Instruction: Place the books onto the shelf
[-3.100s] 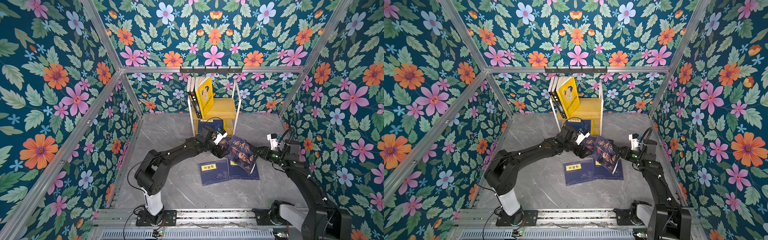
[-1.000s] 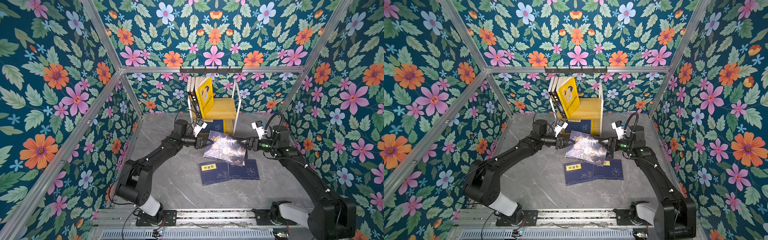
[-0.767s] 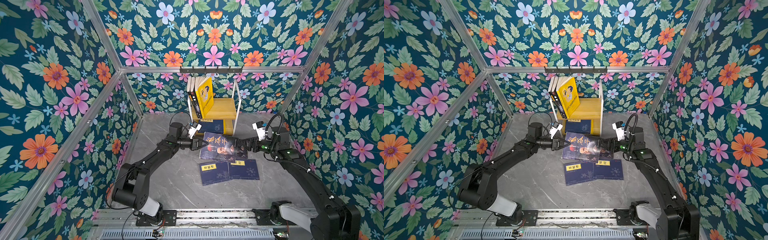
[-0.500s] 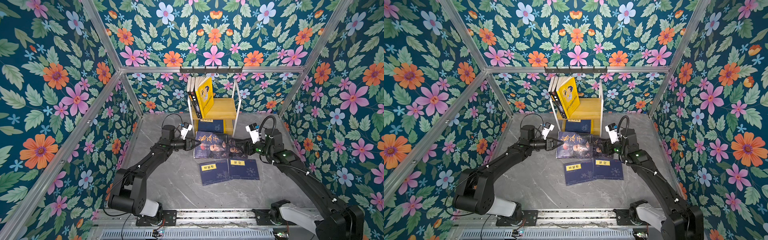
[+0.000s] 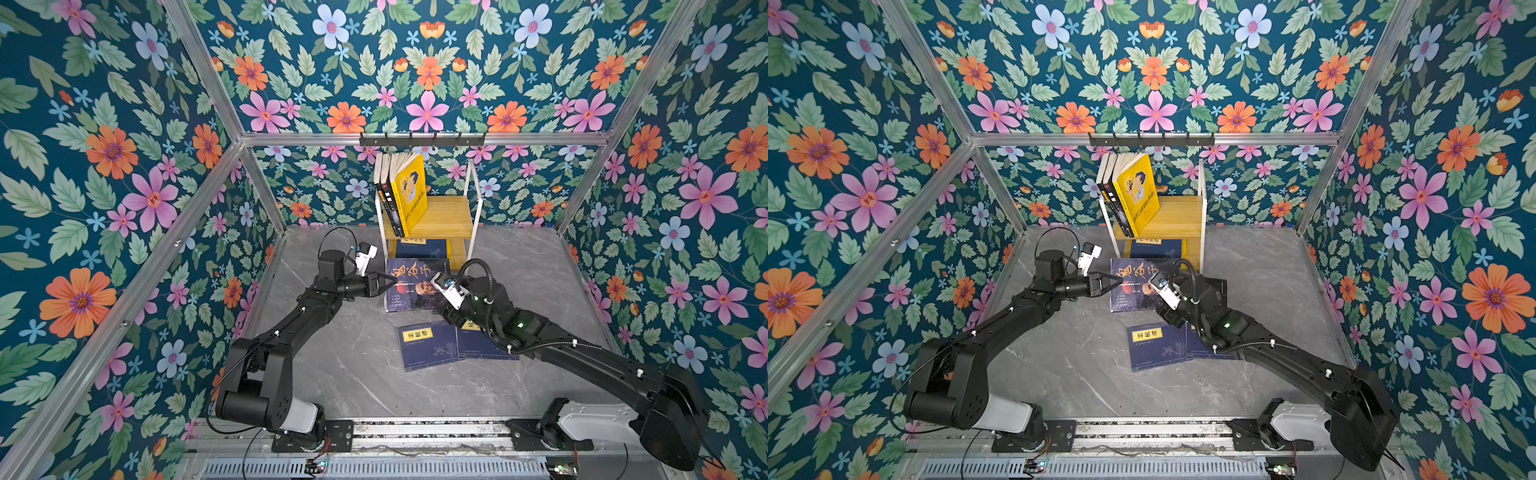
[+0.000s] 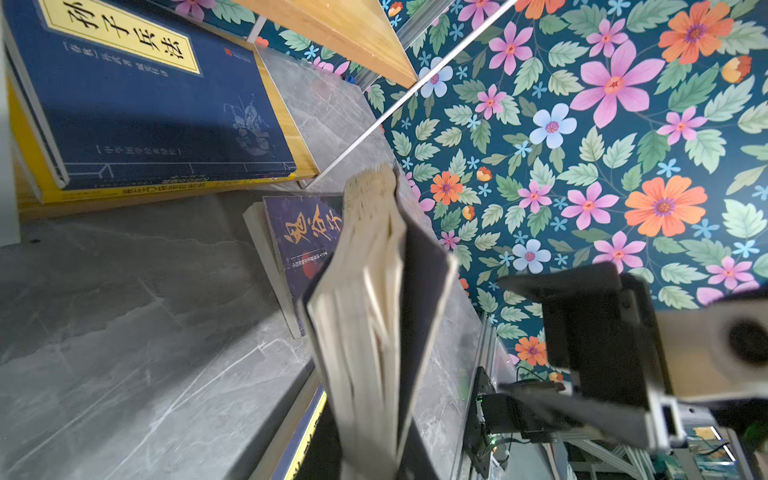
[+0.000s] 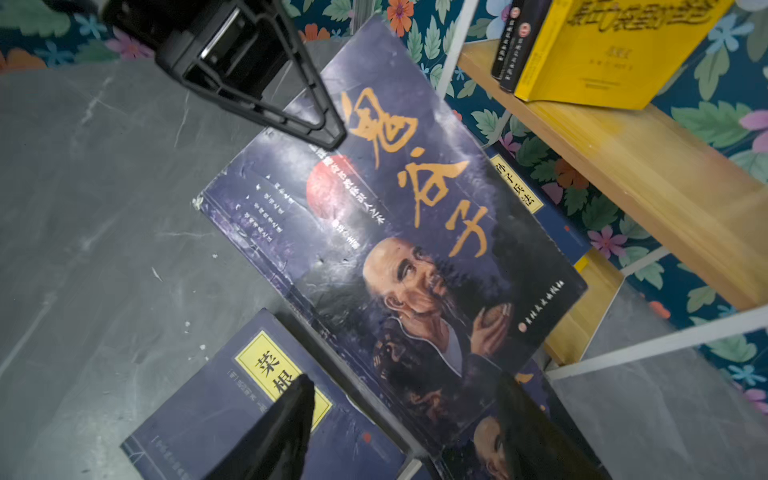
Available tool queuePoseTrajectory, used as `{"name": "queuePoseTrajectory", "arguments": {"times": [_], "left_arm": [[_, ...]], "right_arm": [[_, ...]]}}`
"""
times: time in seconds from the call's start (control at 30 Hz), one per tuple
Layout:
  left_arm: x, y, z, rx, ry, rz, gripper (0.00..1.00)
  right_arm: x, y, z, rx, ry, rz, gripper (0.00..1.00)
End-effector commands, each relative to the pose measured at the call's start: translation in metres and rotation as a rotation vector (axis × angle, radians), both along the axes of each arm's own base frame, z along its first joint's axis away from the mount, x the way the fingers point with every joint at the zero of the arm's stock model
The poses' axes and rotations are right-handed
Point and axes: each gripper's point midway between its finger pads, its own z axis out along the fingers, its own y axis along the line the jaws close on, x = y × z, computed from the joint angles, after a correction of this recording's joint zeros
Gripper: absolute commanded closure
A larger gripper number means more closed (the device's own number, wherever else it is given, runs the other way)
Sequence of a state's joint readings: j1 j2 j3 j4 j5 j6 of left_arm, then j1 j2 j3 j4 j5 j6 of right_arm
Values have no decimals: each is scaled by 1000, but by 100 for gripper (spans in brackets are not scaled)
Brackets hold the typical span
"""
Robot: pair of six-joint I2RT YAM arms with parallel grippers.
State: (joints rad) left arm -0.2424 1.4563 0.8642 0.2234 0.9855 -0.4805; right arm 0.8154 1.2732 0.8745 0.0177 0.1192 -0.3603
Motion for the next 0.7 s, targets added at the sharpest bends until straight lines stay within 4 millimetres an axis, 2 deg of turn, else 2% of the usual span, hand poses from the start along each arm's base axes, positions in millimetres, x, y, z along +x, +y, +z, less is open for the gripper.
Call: {"name": "queuePoseTrajectory", "arguments": {"times": [0.0, 0.17, 0.4, 0.57, 0.67], "left_arm": [[3, -3, 21, -53, -55, -15, 100], [4, -2, 19, -47, -56, 0, 100], [5, -2, 24, -49, -69, -2, 100], [3, -3, 27, -56, -69, -13, 100], [3, -3, 27, -57, -71, -10, 100]], "right_arm": [[17, 6, 12, -133, -233, -50, 30], [19, 26, 0, -212, -359, -40, 28], [25, 31, -24, -292, -421, -60, 22], [31, 40, -31, -321, -484, -82, 21], [36, 46, -41, -350, -512, -91, 20]]}}
